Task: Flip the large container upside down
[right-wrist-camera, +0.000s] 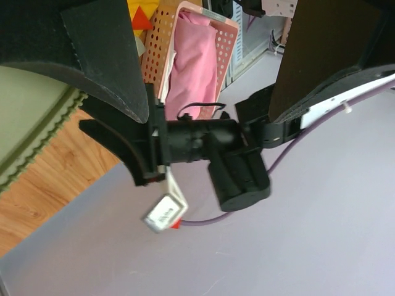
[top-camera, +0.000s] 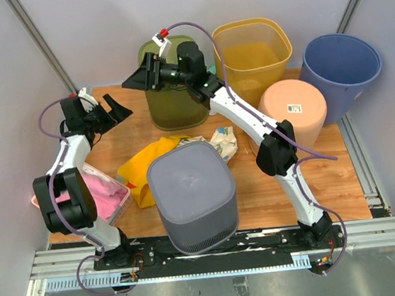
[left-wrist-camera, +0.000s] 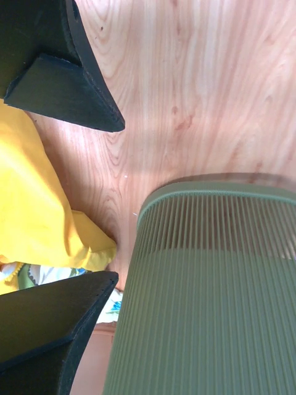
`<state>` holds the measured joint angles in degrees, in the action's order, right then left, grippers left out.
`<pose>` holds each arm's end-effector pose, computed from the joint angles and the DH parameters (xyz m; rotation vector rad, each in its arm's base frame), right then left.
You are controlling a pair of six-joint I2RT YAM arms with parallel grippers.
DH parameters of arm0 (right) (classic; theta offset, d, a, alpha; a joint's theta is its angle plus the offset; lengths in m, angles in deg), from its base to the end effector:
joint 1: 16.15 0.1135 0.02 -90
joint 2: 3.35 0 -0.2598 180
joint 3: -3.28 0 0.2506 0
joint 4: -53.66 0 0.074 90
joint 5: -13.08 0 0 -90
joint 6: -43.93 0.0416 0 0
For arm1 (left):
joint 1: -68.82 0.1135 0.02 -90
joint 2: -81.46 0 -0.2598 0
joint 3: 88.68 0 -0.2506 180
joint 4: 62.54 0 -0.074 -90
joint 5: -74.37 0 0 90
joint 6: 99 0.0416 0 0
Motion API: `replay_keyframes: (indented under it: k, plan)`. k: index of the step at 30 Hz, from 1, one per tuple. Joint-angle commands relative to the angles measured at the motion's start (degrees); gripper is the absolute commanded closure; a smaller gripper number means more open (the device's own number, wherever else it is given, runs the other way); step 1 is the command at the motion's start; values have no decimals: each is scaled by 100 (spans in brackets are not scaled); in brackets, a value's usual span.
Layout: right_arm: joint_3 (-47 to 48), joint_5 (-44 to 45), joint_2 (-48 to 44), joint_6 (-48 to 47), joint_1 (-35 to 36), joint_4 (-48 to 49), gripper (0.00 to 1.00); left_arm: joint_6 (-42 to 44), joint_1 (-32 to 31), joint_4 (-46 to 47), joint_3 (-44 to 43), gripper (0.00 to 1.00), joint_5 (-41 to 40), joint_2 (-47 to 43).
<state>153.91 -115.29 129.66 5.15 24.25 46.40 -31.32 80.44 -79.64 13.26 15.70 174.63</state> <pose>0.3952 0.3703 0.3985 -0.5020 1.6176 1.7233 0.3658 0.0531 0.2492 -0.3010 2.0961 -0.6920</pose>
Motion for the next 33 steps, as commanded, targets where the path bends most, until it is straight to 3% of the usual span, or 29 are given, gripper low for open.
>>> replay_keyframes:
  k: [1,7,13,18,22,30,33]
  plan:
    - [77,-166,-166,-159,-53,-432,19,-21,16,-157,-131,1,-504,-540]
    - [-536,268,-1227,-1259,-138,-1236,18,-91,14,-267,-337,1,-640,-1100]
    - [-1831,1468,-2548,-2310,-403,-1639,18,-242,7,-229,-328,1,-696,-1726]
    - [-2332,2208,-3032,-2752,-691,-1915,18,-302,7,-322,-341,1,-760,-2074]
    - [-2313,2391,-2916,-2739,-981,-1976,18,-317,-99,-418,-378,1,-751,-2282]
    - [-476,2703,-1522,-2852,-1061,-2790,18,-257,-293,-695,-514,1,-819,-2739]
    - [-261,2987,-1235,-2791,-1062,-2845,18,-272,-302,-795,-515,1,-819,-2881]
